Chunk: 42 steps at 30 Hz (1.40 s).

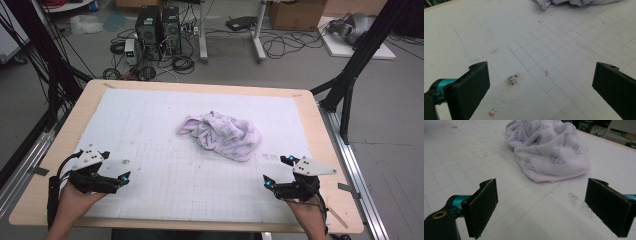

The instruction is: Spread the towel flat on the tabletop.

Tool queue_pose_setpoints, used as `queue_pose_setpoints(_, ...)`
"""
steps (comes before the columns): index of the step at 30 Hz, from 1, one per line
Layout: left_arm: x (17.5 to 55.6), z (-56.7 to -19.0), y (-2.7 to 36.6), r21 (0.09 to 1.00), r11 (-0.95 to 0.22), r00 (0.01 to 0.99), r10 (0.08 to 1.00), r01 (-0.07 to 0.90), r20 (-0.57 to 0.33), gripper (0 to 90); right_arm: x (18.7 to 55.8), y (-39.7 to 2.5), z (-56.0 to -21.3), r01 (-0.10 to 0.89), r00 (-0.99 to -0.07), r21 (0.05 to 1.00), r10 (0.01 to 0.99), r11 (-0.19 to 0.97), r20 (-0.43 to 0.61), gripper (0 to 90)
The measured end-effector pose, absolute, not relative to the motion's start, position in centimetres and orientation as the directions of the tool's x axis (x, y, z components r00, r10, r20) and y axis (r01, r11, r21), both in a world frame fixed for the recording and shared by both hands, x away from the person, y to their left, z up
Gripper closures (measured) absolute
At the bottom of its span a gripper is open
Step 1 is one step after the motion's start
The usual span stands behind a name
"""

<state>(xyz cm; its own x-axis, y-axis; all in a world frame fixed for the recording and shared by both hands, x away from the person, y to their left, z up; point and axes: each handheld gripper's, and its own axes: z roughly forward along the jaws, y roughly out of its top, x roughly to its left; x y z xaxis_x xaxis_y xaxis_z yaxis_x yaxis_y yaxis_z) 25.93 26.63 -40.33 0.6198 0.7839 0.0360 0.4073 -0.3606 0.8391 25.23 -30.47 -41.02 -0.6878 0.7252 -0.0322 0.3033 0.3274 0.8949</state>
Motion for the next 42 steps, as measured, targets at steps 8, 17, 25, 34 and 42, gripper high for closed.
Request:
queue_pose_setpoints(8, 25.9, -40.4, 26.7, 0.836, -0.363, 0.619, 0.784, 0.411, 0.036, 1.8, 25.4, -30.4, -41.2, 0.302, -0.691, 0.894, 0.722, 0.33, -0.033, 10.5)
queue_pose_setpoints(17, 25.7, -40.4, 26.5, 0.839, -0.359, 0.624, 0.781, 0.408, 0.031, 1.8, 25.4, -30.2, -41.2, 0.289, -0.699, 0.893, 0.714, 0.344, -0.049, 10.5)
queue_pose_setpoints(25, 25.7, -40.4, 26.3, 0.838, -0.366, 0.631, 0.775, 0.405, 0.033, 1.8, 25.4, -30.3, -41.2, 0.289, -0.701, 0.896, 0.712, 0.339, -0.044, 10.5)
queue_pose_setpoints(34, 25.6, -40.4, 26.5, 0.84, -0.361, 0.626, 0.779, 0.405, 0.033, 1.8, 26.1, -30.0, -40.9, 0.295, -0.703, 0.897, 0.71, 0.329, -0.029, 10.5)
queue_pose_setpoints(42, 25.5, -40.4, 26.2, 0.839, -0.364, 0.628, 0.778, 0.405, 0.035, 1.8, 26.9, -29.5, -40.0, 0.297, -0.72, 0.897, 0.694, 0.327, -0.014, 10.5)
